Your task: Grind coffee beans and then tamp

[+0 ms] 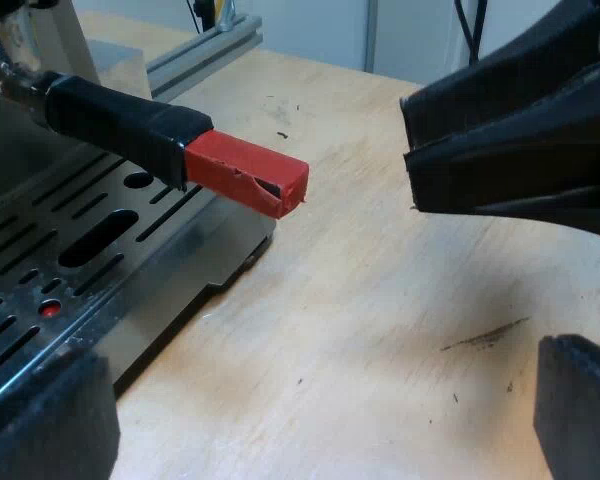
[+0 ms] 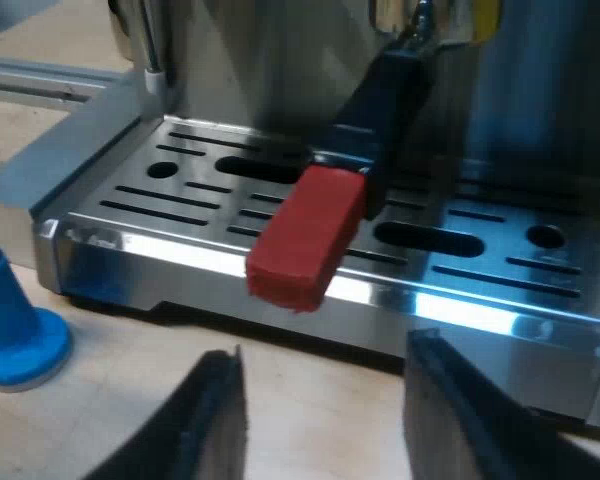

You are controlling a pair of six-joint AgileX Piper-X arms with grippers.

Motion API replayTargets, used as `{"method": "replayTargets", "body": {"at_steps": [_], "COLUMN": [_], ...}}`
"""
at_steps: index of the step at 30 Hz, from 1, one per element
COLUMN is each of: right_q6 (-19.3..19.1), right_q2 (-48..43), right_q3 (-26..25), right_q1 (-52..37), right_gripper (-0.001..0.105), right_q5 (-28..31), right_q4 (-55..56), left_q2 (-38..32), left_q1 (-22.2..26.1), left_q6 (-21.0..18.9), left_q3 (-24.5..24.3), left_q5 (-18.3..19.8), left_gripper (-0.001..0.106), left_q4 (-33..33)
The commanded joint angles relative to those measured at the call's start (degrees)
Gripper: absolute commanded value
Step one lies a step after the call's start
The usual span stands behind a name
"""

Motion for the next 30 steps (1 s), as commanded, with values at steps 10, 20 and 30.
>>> {"method": "replayTargets", "body": {"at_steps": [10,20,30], "right_q6": [0.1,-0.1,-0.5], "right_q2": [1.8,3.8,8.7], "right_q3": [-0.1,-0.1,-0.1], "right_q1": [-0.1,-0.1,-0.1], "right_gripper": [0.006,0.000,0.023], "right_q5": [0.7,-1.8,-1.6], "right_q4": [-3.4,-3.9,-12.9], "left_q2": [0.0,0.0,0.0], "left_q1": [-0.1,-0.1,-0.1], "left_q6": [0.1,0.1,0.1], "left_q3": [-0.1,-0.1,-0.1], "left_q5": [-0.4,-0.4,-0.4], "left_gripper": [0.085,0.085,0.085], "left_q4": [-0.9,-1.2,-1.2]}}
